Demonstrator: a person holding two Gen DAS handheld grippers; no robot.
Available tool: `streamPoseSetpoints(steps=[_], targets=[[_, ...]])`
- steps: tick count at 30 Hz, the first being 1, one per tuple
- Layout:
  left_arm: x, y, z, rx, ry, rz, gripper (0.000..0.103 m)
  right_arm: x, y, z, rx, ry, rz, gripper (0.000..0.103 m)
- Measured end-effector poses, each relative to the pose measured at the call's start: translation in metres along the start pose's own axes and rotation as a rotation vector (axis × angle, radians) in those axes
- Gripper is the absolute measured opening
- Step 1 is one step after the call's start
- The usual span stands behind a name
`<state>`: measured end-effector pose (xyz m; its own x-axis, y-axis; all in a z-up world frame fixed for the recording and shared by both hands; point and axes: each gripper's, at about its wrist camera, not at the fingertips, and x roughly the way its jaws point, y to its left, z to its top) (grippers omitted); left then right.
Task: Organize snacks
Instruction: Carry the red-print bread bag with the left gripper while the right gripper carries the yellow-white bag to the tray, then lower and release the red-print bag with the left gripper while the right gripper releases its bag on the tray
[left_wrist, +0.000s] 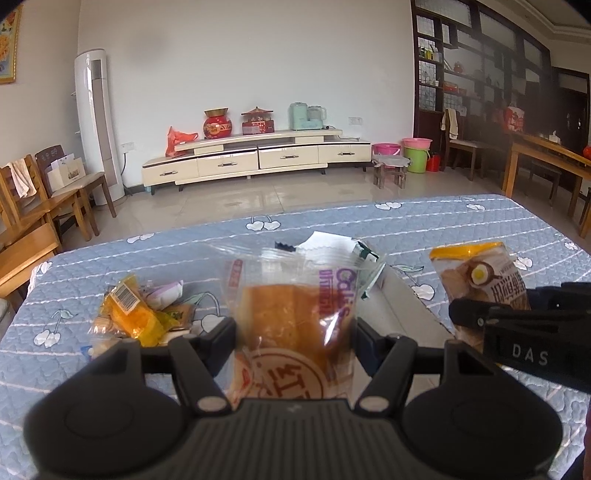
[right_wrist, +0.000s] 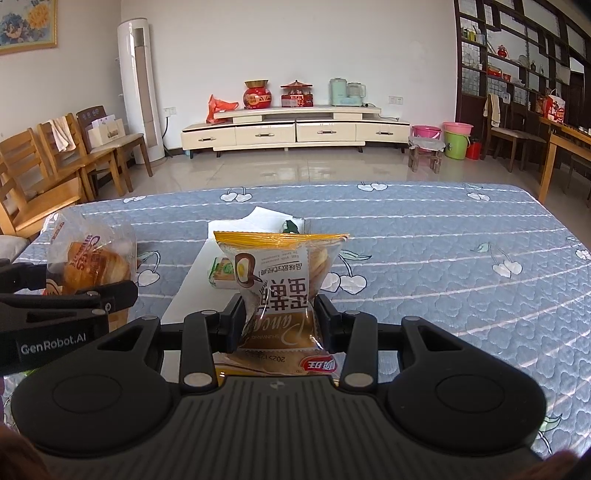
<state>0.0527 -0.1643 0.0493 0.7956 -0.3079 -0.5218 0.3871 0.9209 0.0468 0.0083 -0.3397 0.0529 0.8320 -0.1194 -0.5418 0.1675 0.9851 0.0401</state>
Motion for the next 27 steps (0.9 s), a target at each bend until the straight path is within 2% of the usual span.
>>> streamPoseSetpoints(steps=[12, 27], targets=[[0.018, -0.004, 0.0, -0.003, 0.026, -0.011, 0.067, 0.01, -0.002, 0.005, -0.008, 0.023, -0.004, 0.05], [0.049, -0.008, -0.004, -0.002, 0.079, -0.03, 0.067, 0.045, -0.003, 0.016, -0.019, 0.099, 0.005, 0.049]])
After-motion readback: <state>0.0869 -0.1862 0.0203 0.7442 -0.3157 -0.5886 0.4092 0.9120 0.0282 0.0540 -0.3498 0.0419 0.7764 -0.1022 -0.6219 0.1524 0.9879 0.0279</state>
